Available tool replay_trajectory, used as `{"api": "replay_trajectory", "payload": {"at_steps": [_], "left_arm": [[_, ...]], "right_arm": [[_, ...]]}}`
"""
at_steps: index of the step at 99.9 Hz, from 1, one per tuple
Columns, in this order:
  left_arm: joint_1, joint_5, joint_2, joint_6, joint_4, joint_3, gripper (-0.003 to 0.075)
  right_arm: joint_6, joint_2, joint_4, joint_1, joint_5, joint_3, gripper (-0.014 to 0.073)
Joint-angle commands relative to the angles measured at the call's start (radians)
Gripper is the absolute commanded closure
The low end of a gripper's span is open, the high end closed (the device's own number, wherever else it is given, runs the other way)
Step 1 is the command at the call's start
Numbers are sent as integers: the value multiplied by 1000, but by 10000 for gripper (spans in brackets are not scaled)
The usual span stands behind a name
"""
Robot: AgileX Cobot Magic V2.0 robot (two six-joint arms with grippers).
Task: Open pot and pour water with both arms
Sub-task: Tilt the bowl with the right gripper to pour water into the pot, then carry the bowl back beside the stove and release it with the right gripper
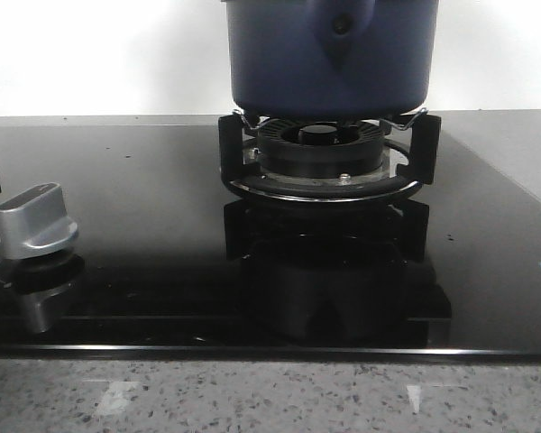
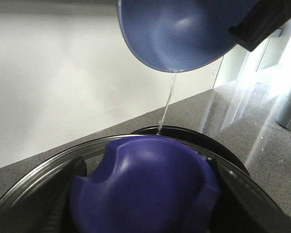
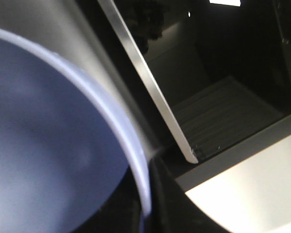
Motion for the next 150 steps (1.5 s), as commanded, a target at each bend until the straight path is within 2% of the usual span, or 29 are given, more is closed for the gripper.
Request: {"api": "replay_trajectory", "payload": {"at_steps": [1, 11, 22, 45, 71, 92, 101, 120, 133, 143, 150], "left_arm": [[4, 6, -36, -3, -82, -31, 405], [4, 6, -36, -3, -82, -31, 405], [4, 6, -36, -3, -82, -31, 405], [4, 6, -36, -3, -82, -31, 405], [4, 24, -36, -3, -82, -31, 405], [4, 28, -36, -3, -82, -31, 405], [4, 32, -36, -3, -82, -31, 405], [2, 32, -34, -3, -85, -31, 405], [2, 32, -30, -3, -107, -31, 405], [2, 42, -24, -3, -132, -31, 405], [2, 52, -22, -3, -134, -31, 405]], "right_arm": [[8, -49, -100, -1, 8, -36, 641], [8, -49, -96, -1, 25, -36, 641], [8, -49, -35, -1, 43, -36, 641], [11, -49, 367, -28, 136, -36, 641], [32, -90, 751, -172, 169, -39, 641], [32, -186, 1001, -359, 141, -39, 641], [32, -241, 1142, -488, 106, -37, 641], [25, -287, 1321, -756, 139, -31, 643], [24, -302, 1469, -907, 121, 66, 643], [-3, -311, 1582, -963, 92, 173, 643], [-9, -314, 1609, -983, 90, 252, 643]]}}
